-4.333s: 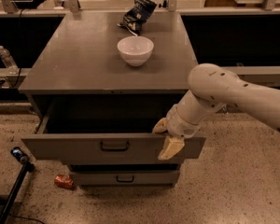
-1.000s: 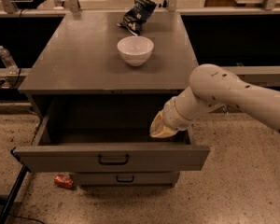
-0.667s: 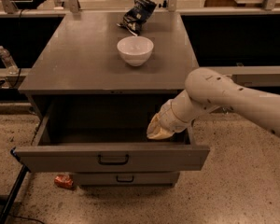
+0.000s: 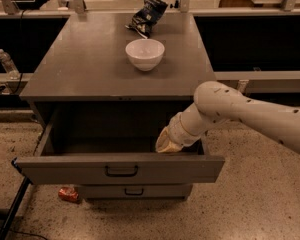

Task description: Open top drawer

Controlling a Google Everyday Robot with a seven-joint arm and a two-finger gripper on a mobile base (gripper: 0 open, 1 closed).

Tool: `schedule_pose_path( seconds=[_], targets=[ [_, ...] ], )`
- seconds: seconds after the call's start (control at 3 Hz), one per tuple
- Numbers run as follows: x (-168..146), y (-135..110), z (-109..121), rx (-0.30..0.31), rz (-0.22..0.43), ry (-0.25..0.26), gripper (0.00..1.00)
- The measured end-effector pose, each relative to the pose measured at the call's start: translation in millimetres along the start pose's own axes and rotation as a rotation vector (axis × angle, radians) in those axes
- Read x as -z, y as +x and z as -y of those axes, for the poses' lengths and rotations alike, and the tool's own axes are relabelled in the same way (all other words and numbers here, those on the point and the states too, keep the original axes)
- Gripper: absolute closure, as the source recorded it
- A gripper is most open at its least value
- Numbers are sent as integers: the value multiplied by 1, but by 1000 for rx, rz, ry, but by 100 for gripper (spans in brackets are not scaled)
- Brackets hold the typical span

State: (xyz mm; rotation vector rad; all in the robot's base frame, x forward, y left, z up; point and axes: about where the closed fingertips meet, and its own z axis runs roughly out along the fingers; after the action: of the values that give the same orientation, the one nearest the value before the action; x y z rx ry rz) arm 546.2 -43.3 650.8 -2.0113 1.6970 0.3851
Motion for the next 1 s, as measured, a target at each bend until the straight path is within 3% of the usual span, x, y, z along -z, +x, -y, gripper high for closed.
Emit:
schedule_pose_path(
  seconds=[0.33, 1.0],
  targets=[
    [-7, 8, -10, -44, -8, -48, 100],
    [4, 17, -62, -130, -33, -199, 100]
  ],
)
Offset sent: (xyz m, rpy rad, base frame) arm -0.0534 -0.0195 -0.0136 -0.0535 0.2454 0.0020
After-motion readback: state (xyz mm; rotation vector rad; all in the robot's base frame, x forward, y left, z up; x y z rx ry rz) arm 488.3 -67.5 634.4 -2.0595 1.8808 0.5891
